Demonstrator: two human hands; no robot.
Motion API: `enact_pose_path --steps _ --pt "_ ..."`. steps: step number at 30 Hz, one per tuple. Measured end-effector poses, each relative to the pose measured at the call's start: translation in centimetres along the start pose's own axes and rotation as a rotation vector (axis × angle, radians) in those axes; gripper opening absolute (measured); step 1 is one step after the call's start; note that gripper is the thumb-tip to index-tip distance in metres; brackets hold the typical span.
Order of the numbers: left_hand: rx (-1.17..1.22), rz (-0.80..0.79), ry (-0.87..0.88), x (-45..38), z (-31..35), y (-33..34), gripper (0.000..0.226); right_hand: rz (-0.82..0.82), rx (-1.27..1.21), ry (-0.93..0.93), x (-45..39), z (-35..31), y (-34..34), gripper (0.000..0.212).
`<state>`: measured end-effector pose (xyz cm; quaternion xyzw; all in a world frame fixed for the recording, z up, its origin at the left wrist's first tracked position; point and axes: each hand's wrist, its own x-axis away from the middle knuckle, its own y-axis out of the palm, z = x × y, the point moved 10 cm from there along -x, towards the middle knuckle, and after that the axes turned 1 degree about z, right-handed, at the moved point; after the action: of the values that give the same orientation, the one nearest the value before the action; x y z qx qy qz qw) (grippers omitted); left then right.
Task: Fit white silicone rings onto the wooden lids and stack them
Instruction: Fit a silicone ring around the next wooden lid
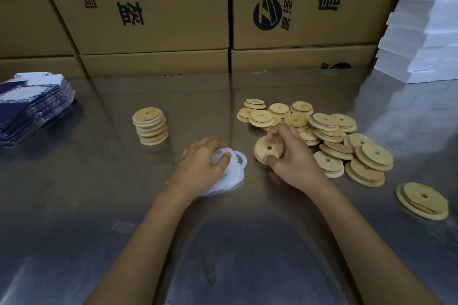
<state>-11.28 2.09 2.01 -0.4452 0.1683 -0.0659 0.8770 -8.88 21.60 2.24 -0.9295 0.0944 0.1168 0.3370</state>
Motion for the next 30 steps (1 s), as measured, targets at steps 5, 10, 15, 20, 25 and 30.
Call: enact_pose_path --steps 5,10,15,20,25,30 --pt "0.084 0.099 -0.005 0.0 -0.2 -1.3 0.036 -0.021 -0.038 -0.089 0.2 -1.6 0.3 0.069" --pt "0.145 0.142 -0.054 -0.3 -1.1 -2.6 0.018 -0.061 0.045 -0.007 0.4 -0.1 1.1 0.048" --pt "0.28 0.158 -0.136 -0.1 -1.9 -3.6 0.022 -0.025 0.002 0.041 0.0 0.5 1.0 0.017" --pt "0.717 0.188 -0.157 0.4 -0.8 -4.6 0.02 -0.048 -0.648 0.292 0.7 0.7 1.5 0.02" --pt "0.944 0.004 -0.173 1.1 1.9 -2.5 0.026 -0.218 -1.019 0.343 1.3 -1.3 3.4 0.033" --pt "0.897 0.137 -0.096 1.5 3.8 -2.5 0.015 -0.519 -0.873 0.183 2.7 -4.0 5.4 0.05"
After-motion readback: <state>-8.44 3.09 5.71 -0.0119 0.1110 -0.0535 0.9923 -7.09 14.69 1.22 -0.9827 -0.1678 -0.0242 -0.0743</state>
